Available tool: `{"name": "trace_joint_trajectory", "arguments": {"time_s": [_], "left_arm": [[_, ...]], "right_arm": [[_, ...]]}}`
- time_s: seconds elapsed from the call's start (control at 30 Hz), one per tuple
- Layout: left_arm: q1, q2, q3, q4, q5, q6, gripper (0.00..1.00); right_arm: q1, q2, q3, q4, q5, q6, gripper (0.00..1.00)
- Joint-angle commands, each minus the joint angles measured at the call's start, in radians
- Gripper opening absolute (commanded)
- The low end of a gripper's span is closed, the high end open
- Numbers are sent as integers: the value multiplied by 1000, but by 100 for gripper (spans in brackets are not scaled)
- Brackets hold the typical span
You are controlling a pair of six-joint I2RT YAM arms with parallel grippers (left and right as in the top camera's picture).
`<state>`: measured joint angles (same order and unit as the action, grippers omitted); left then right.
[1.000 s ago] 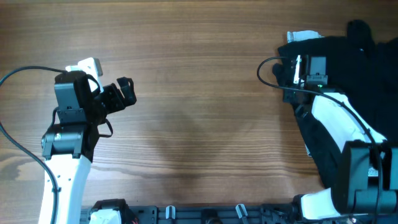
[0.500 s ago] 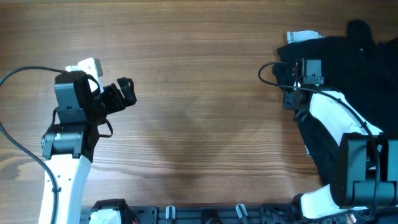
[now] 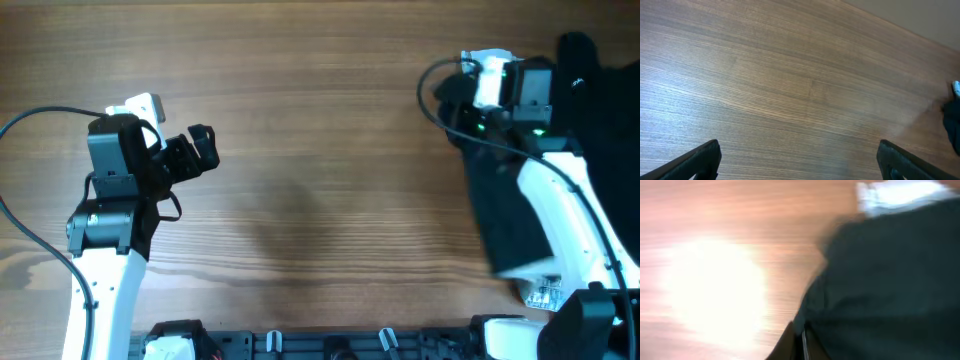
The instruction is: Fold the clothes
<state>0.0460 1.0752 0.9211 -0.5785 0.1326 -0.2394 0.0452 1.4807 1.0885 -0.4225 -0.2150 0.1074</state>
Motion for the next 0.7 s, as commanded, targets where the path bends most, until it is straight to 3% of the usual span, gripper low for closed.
{"name": "trace_joint_trajectory", "arguments": {"time_s": [0.0,0.13,0.17,0.2,0.23,0.27,0.37,0.5,0.67], "left_arm": [[-5,0,18,21,29,-19,100],[-5,16,18,43,65,-65,100],[-5,34,18,48,113,-65,100],[-5,55,18,51,151,-65,100],[-5,77,18,51,188,-64,100],[-8,102,18,50,222,-64,100],[-90,215,17,43,349,-65,99],[-328,376,15,43,369,-156,99],[-624,592,15,47,370,-553,98]], "right_arm": [[249,0,20,275,-241,246,4],[530,51,20,460,14,285,4],[586,89,20,470,24,283,10],[606,120,20,451,31,246,41],[605,129,20,419,77,225,63],[596,129,20,378,153,196,95],[507,78,21,197,446,126,100],[269,-11,21,-77,383,128,100],[127,-55,21,-206,371,129,100]]}}
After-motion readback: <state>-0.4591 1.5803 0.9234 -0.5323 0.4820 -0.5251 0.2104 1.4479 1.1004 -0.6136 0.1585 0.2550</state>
